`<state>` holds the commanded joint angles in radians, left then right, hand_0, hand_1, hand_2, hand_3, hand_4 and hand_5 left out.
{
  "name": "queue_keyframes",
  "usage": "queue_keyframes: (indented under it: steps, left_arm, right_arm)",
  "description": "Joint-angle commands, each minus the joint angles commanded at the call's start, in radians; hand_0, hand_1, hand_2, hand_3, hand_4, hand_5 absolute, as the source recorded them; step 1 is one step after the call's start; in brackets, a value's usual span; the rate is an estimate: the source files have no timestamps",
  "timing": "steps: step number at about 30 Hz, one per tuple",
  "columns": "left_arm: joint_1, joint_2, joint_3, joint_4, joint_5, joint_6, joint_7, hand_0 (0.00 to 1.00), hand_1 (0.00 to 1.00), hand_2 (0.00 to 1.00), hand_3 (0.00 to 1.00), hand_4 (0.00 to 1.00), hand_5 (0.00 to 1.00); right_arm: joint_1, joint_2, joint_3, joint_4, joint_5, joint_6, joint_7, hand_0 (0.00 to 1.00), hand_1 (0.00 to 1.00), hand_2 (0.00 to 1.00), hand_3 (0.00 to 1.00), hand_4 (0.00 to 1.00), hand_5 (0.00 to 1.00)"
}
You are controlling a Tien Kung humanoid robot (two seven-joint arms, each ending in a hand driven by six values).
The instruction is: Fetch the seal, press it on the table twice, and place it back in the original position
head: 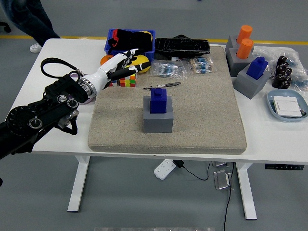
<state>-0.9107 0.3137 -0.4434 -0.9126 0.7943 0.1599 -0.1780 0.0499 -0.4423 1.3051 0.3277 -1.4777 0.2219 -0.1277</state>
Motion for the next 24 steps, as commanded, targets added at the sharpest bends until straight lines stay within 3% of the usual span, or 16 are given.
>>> queue_keyframes:
  steps: [4, 5, 6, 13, 20, 24]
  left_arm:
    - [-0.003, 0.018, -0.011, 0.082, -0.003, 0.06, -0.066, 0.998, 0.998, 0.998, 0.998, 0.998, 0.919]
    - [-0.003, 0.022, -0.012, 0.104, -0.001, 0.069, -0.079, 0.998, 0.998, 0.998, 0.998, 0.947, 0.811]
    - [-0.003, 0.027, -0.013, 0.127, -0.009, 0.078, -0.089, 0.998, 0.998, 0.998, 0.998, 0.947, 0.811]
    - [0.007, 0.059, -0.001, 0.264, -0.052, 0.122, -0.113, 0.998, 0.998, 0.998, 0.998, 0.922, 0.776]
    - [0.047, 0.048, -0.057, 0.397, -0.124, 0.163, -0.183, 0.998, 0.998, 0.998, 0.998, 0.876, 0.71]
    - [0.06, 0.054, -0.066, 0.422, -0.15, 0.198, -0.217, 0.998, 0.998, 0.998, 0.998, 0.858, 0.68]
  right_arm:
    - [0.001, 0.0, 0.002, -0.002, -0.001, 0.0, 0.0, 0.817, 0.727, 0.723, 0.677, 0.776, 0.576]
    - [0.002, 0.001, 0.003, -0.002, -0.001, -0.001, 0.0, 0.817, 0.727, 0.723, 0.678, 0.776, 0.576]
    - [0.002, 0.001, 0.002, -0.002, 0.0, -0.001, 0.0, 0.817, 0.727, 0.723, 0.678, 0.776, 0.576]
    - [0.006, 0.001, 0.001, -0.005, -0.003, -0.001, -0.001, 0.817, 0.727, 0.723, 0.678, 0.776, 0.576]
    - [0.009, 0.006, -0.012, -0.007, 0.0, 0.0, -0.002, 0.816, 0.726, 0.723, 0.679, 0.776, 0.576]
    - [0.009, 0.009, -0.017, -0.009, -0.003, -0.001, -0.002, 0.817, 0.726, 0.723, 0.677, 0.776, 0.576]
